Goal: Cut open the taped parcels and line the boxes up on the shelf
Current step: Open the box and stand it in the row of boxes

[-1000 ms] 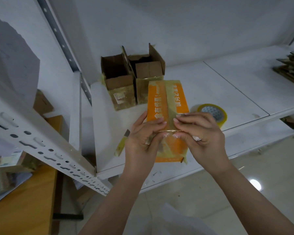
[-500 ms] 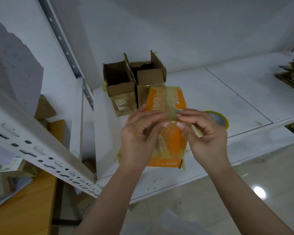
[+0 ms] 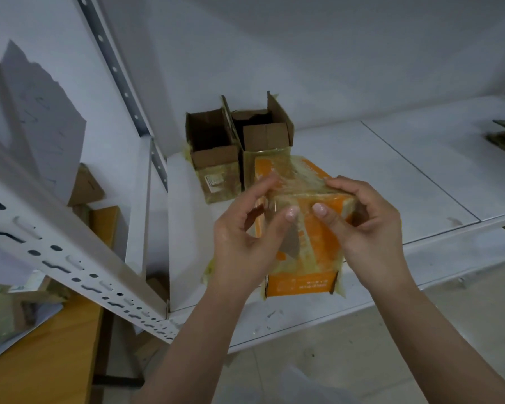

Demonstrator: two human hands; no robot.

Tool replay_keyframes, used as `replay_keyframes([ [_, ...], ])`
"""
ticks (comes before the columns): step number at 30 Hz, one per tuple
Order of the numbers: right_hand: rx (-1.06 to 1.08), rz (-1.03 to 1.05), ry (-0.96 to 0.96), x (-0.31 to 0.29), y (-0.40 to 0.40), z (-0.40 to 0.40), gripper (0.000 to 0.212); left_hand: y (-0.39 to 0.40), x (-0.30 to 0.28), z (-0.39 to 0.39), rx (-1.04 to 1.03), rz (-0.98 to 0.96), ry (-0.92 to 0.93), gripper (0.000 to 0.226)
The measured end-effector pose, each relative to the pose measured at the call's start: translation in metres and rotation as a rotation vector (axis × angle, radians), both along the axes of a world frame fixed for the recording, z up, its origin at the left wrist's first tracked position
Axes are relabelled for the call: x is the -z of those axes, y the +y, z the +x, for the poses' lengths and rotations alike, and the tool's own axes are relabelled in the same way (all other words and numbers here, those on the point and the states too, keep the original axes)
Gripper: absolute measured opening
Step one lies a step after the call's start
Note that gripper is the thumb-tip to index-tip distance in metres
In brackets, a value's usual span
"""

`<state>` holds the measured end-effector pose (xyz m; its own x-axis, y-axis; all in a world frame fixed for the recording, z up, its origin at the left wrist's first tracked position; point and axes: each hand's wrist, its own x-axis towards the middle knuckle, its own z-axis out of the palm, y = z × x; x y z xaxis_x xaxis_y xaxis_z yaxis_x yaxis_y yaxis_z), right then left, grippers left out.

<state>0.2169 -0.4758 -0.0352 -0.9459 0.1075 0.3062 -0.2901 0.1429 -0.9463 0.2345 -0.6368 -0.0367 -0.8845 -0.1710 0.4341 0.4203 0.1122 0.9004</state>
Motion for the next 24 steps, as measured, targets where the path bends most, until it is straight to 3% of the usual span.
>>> replay_keyframes([
  [3,-0.026,-0.022,-0.016,-0.008,0.002,0.001,0.043,-0.004,-0.003,-0.002,0.084,0.02,-0.018,0.05],
  [5,-0.052,-0.05,-0.02,-0.012,0.0,0.003,0.041,-0.001,-0.004,-0.004,0.102,-0.079,-0.031,0.047],
  [7,-0.047,-0.054,-0.022,-0.015,-0.004,0.005,0.043,0.004,-0.002,-0.004,0.061,-0.184,0.037,0.037],
  [12,-0.038,-0.032,-0.022,-0.019,-0.007,0.007,0.045,0.007,-0.004,-0.007,-0.101,-0.236,0.111,0.02],
  [19,-0.08,-0.105,0.07,-0.023,-0.003,0.01,0.024,0.003,-0.011,-0.005,-0.017,-0.231,0.134,0.033],
  [22,-0.107,-0.117,0.094,-0.022,-0.005,0.013,0.033,0.003,-0.016,-0.003,-0.064,-0.233,0.094,0.015],
  [24,-0.098,-0.147,0.074,-0.021,-0.002,0.014,0.047,0.001,-0.019,-0.002,-0.09,-0.181,0.09,0.016],
])
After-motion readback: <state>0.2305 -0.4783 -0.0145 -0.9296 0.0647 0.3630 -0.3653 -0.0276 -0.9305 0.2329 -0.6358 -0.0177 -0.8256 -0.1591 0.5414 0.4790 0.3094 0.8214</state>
